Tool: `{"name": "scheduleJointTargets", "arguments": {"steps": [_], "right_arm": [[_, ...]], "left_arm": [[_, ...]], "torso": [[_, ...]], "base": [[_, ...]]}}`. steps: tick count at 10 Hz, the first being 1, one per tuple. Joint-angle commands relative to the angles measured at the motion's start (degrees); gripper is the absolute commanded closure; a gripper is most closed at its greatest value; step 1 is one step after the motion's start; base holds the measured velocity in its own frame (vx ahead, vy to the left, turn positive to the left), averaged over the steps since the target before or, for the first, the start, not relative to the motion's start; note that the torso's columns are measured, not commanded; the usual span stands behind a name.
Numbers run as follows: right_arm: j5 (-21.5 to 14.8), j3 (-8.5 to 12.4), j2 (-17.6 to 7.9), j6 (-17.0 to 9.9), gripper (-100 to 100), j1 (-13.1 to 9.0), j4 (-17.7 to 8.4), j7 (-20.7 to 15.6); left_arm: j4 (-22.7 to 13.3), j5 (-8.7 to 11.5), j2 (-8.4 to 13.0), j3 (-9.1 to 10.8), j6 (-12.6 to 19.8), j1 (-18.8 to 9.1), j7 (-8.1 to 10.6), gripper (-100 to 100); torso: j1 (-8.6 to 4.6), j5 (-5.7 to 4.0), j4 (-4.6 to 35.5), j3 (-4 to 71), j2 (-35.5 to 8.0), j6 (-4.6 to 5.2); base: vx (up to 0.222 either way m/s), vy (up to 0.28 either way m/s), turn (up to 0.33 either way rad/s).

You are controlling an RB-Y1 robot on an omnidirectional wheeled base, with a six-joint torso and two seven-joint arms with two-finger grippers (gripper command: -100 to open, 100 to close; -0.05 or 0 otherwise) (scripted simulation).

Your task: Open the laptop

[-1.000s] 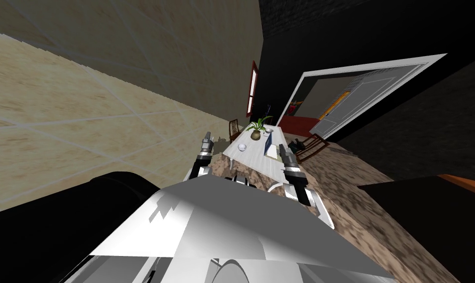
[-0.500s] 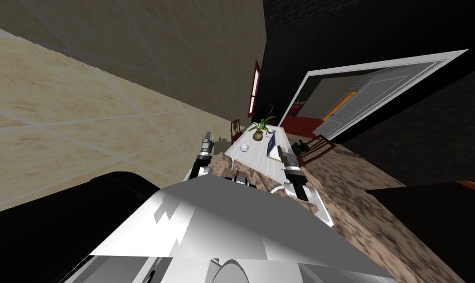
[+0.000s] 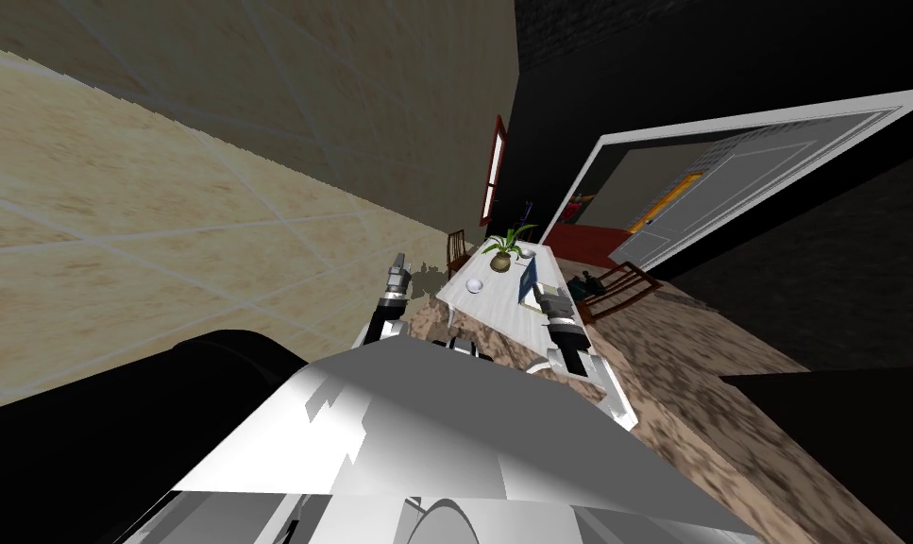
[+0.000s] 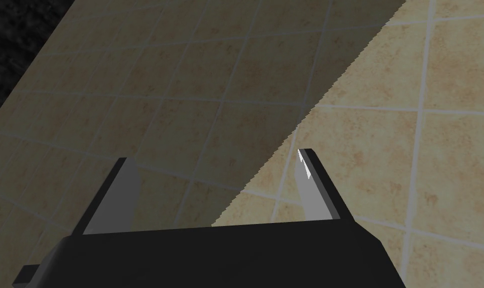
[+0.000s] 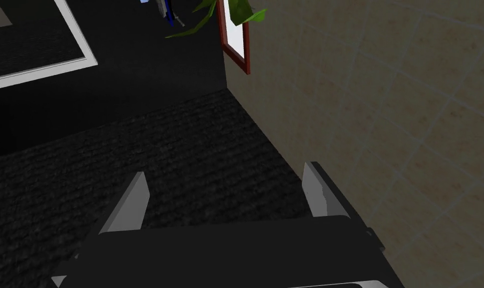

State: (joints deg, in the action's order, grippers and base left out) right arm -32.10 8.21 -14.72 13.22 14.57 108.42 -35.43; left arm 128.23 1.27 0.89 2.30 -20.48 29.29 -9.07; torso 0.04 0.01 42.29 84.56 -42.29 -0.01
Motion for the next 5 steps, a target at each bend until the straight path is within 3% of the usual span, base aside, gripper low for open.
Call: {"name": "scheduleJointTargets", "arguments": {"steps": [1,2,5], "right_arm": [[-3.45,1.09,-0.67,-1.7,-100,-1.69,-3.15,-4.05],[-3.45,1.09,-0.67,-1.7,-100,-1.69,-3.15,-4.35],[-8.04,2.5,-1.53,-4.01,-100,-3.94,-7.27,-9.1]], "left_arm": [[0.0,0.0,0.0,0.0,0.0,0.0,0.0,0],[0.0,0.0,0.0,0.0,0.0,0.0,0.0,0],[0.0,0.0,0.0,0.0,0.0,0.0,0.0,0]], "torso": [[-0.05,0.0,0.0,0.01,0.01,0.02],[-0.05,-0.01,-0.01,0.02,0.03,0.0],[-0.05,-0.01,0.0,0.0,0.0,0.02]], "base": [[0.02,0.049,0.057],[0.013,0.038,0.034],[0.016,0.047,0.053]]}}
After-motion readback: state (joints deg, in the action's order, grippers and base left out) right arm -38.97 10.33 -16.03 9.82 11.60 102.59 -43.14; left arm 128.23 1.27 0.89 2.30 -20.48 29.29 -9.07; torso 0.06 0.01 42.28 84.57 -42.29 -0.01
